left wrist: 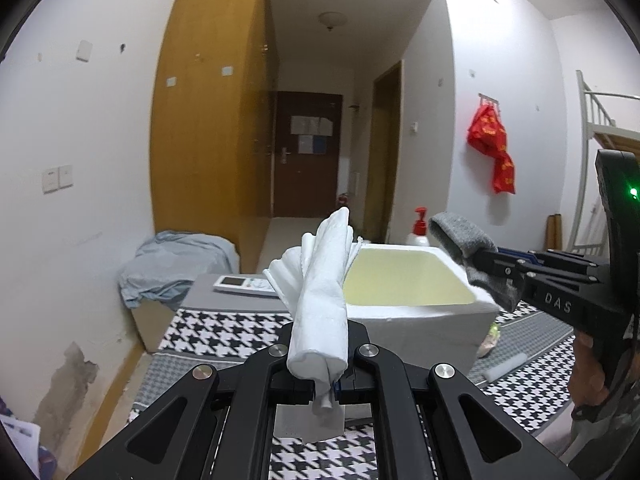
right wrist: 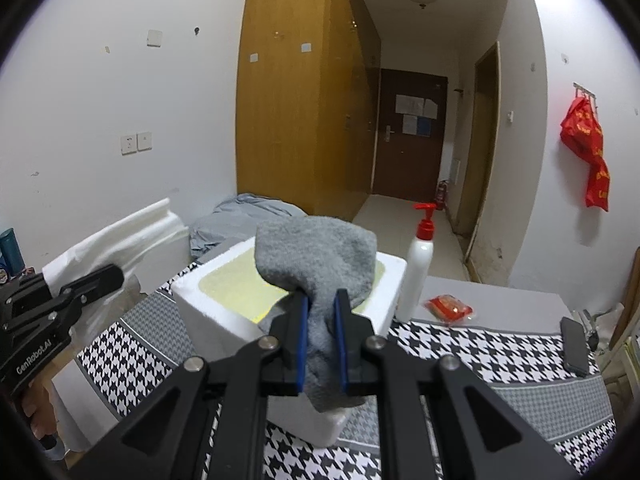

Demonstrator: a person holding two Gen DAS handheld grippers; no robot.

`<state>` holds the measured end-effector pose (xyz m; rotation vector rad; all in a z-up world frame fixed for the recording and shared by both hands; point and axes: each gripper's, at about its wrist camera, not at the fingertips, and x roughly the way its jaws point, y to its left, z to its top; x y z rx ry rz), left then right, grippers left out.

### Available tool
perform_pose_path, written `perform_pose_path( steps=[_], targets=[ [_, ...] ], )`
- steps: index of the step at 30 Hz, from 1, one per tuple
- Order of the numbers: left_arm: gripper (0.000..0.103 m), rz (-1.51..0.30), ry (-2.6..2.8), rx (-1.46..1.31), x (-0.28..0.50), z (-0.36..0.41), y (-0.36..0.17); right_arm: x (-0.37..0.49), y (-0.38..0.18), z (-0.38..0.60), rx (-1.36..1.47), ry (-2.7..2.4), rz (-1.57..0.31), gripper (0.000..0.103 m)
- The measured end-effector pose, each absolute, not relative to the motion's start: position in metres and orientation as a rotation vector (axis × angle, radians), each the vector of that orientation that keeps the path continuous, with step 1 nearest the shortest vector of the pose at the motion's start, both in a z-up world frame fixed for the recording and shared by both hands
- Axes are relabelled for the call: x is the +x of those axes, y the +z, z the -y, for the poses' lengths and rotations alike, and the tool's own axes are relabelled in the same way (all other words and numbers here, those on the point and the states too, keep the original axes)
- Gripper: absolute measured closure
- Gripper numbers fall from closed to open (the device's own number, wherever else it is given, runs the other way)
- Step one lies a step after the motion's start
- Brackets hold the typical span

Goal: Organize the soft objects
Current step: 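Lower the grey sock into the foam box and open the right gripper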

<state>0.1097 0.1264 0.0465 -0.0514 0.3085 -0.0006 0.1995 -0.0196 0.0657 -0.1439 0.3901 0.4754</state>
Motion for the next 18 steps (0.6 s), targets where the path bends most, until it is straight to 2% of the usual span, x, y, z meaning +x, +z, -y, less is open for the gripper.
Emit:
perform_pose_path(
  steps=[18],
  targets=[
    [0.097, -0.327, 0.089, -0.083, 0.105, -0.147, 0.039, 0.235, 0.065, -0.006, -0.160, 0.530, -0.418, 0.088]
  ],
)
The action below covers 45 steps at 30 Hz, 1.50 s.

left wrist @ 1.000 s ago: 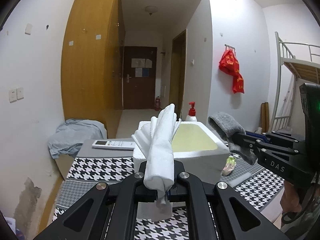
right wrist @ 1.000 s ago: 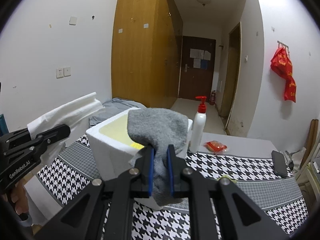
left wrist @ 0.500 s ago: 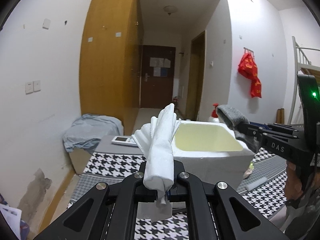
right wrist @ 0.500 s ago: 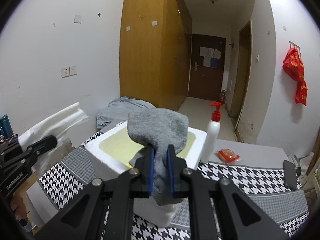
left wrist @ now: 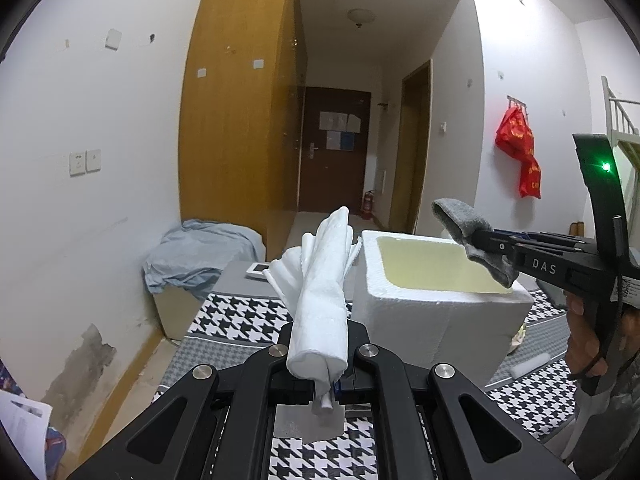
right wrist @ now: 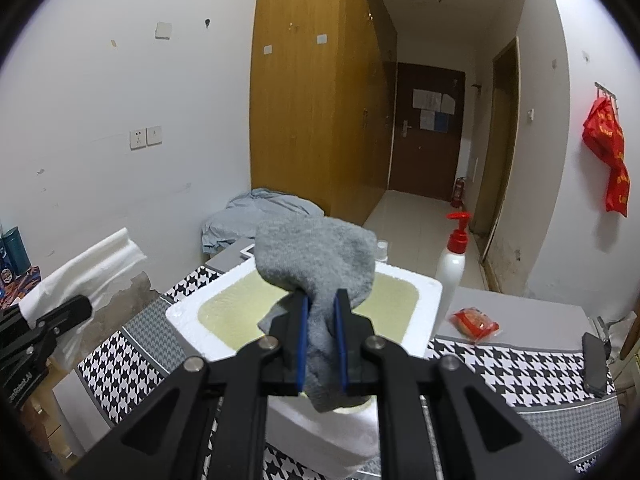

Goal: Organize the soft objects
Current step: 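Lower the grey sock into the foam box and open the right gripper, then withdraw the right gripper while the left gripper carries the tissue over the box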

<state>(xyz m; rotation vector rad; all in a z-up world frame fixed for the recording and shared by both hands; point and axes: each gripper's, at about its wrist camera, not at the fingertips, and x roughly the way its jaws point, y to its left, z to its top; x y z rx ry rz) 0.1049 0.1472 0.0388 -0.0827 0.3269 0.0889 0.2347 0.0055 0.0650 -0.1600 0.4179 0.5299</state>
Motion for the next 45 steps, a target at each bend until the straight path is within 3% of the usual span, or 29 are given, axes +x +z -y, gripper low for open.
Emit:
perform_pose_path(
  steps=[12, 15, 18, 20, 21, 31, 38, 45],
  targets=[
    [0.097, -0.320, 0.117, -0.104, 0.100, -0.154, 0.038, 0.259, 0.058, -0.011, -0.140, 0.546, -0.491, 0.084],
    [0.097, -0.321, 0.118, -0.102, 0.101, -0.155, 0.038, 0.262, 0.057, -0.009, -0.124, 0.546, -0.505, 0.074],
    [0.097, -0.321, 0.118, -0.104, 0.100, -0.155, 0.038, 0.259, 0.059, -0.008, -0.126, 0.532, -0.480, 0.052],
    [0.097, -0.321, 0.120, -0.106, 0.099, -0.155, 0.038, 0.256, 0.061, -0.005, -0.111, 0.543, -0.471, 0.032],
    [0.097, -0.320, 0.121, -0.104, 0.099, -0.155, 0.038, 0.255, 0.062, -0.005, -0.105, 0.552, -0.468, 0.029],
    [0.097, -0.309, 0.108, -0.098, 0.100, -0.154, 0.042, 0.240, 0.065, 0.000, -0.090, 0.599, -0.431, 0.026],
    [0.097, -0.306, 0.086, -0.088, 0.104, -0.148, 0.044, 0.236, 0.066, 0.004, -0.094, 0.634, -0.450, 0.006],
    [0.097, -0.302, 0.066, -0.081, 0.109, -0.141, 0.047, 0.227, 0.066, 0.010, -0.104, 0.594, -0.430, 0.006]
  ],
)
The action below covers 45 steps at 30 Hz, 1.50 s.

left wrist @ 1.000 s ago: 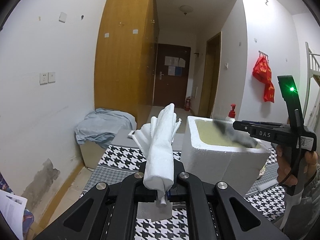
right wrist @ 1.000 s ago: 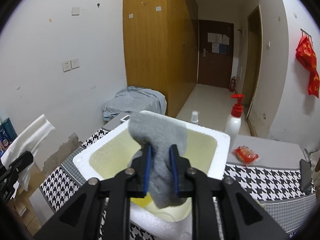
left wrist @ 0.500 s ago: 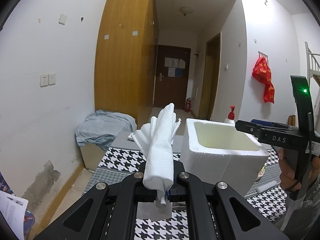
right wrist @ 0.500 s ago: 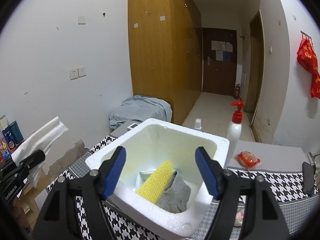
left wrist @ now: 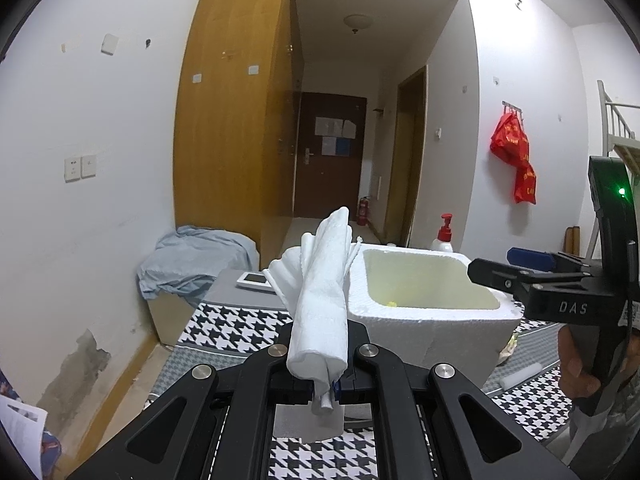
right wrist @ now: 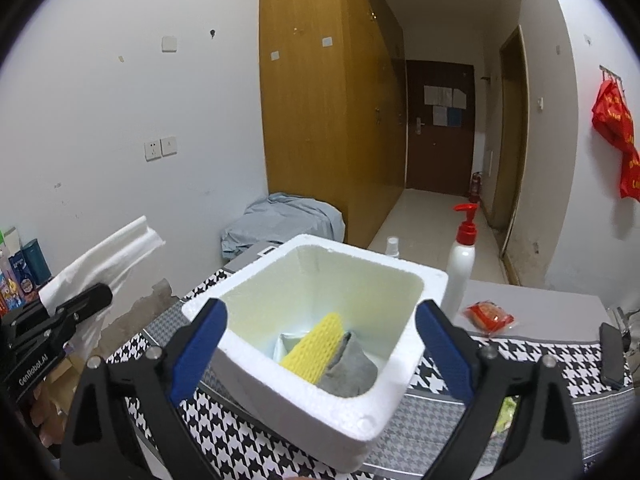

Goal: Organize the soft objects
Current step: 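Withdraw the right gripper while the left gripper carries the tissue over the box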

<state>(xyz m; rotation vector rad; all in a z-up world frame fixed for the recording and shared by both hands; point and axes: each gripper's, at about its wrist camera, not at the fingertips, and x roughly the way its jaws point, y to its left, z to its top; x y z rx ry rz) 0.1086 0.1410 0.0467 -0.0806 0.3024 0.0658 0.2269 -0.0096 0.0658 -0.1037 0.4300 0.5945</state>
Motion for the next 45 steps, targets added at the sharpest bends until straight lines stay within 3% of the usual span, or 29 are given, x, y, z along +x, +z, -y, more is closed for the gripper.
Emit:
perform_pose_path(
  steps=[4, 7, 45],
  targets=[
    [0.097, -0.298, 0.056, -0.075, 0.111, -0.137, 0.049, 0.225, 0.066, 0.013, -0.105, 0.553, -0.435, 0.006],
    [0.097, -0.294, 0.046, -0.071, 0.113, -0.134, 0.051, 0.220, 0.066, 0.013, -0.150, 0.492, -0.406, 0.000],
    [0.097, -0.342, -0.093, -0.018, 0.190, -0.085, 0.064, 0.193, 0.054, 0.085, -0.054, 0.469, -0.377, 0.000]
  ],
)
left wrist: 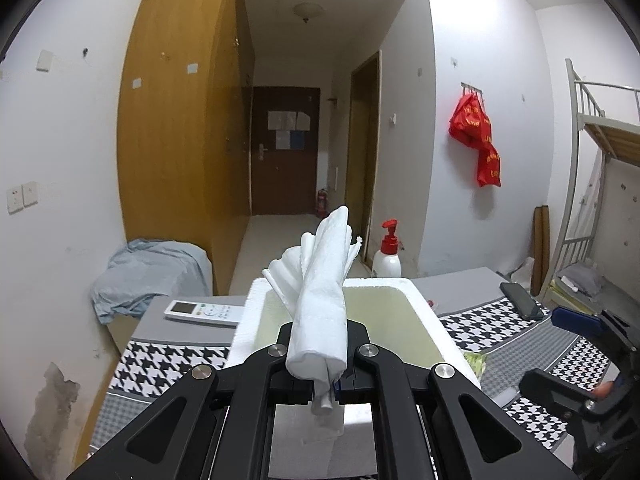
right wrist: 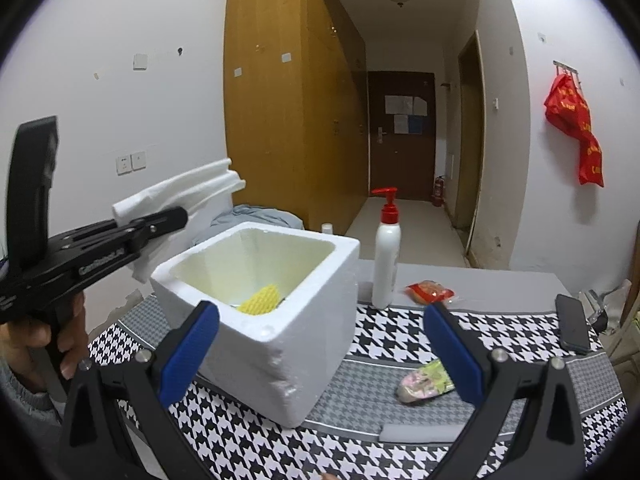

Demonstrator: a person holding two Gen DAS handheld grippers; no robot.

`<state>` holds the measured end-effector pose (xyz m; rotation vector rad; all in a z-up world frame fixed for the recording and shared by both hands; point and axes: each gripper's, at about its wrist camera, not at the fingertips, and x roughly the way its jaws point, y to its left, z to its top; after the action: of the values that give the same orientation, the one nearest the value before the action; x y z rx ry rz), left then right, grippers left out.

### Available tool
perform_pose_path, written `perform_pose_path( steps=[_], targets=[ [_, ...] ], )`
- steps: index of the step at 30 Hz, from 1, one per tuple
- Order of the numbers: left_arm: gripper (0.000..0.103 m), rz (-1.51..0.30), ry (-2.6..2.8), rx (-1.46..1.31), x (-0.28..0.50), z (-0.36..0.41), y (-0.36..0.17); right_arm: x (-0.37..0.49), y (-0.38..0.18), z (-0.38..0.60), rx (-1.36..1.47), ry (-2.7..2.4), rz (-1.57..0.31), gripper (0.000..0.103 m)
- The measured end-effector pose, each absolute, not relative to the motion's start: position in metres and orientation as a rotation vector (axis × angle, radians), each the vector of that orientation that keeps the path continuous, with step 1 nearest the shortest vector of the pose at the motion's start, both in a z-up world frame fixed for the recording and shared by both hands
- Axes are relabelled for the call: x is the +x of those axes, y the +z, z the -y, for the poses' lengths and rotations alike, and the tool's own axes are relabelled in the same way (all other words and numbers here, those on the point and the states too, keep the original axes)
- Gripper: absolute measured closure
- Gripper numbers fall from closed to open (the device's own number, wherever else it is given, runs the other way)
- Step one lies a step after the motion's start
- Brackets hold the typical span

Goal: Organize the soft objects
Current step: 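Withdraw the right gripper while the left gripper carries the tissue over the box, then lower the white tissue into the foam box and open the left gripper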

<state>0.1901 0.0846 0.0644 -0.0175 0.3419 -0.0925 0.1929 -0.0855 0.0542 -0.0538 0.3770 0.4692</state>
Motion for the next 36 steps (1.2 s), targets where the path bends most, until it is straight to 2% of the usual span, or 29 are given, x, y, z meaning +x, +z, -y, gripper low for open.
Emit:
perform_pose_path(
  steps=[23, 26, 27, 28, 30, 31, 36],
  targets=[
    [0.096, -0.414, -0.107, -0.005, 0.234, -0.068, 0.050, 0.203, 0.044, 0.112, 0.007, 0.417, -0.418, 0.000],
    [0.084, -0.418, -0.105, -0.002, 0.235, -0.067, 0.050, 0.204, 0.044, 0.121, 0.055, 0.437, -0.391, 0.000],
    [0.072, -0.417, -0.100, -0.005, 0.235, -0.066, 0.051, 0.206, 0.044, 0.121, 0.060, 0.445, -0.398, 0.000],
    [0.055, -0.413, -0.092, -0.008, 0.234, -0.067, 0.051, 0.206, 0.043, 0.122, 0.064, 0.450, -0.402, 0.000],
    [0.038, -0.395, -0.082, -0.016, 0.232, -0.069, 0.052, 0.207, 0.042, 0.121, 0.061, 0.441, -0.398, 0.000],
    [0.035, -0.386, -0.080, -0.020, 0.230, -0.070, 0.053, 0.208, 0.041, 0.120, 0.053, 0.438, -0.402, 0.000],
    [0.033, -0.359, -0.077, -0.023, 0.221, -0.073, 0.058, 0.212, 0.039, 0.122, 0.086, 0.451, -0.409, 0.000]
  ],
)
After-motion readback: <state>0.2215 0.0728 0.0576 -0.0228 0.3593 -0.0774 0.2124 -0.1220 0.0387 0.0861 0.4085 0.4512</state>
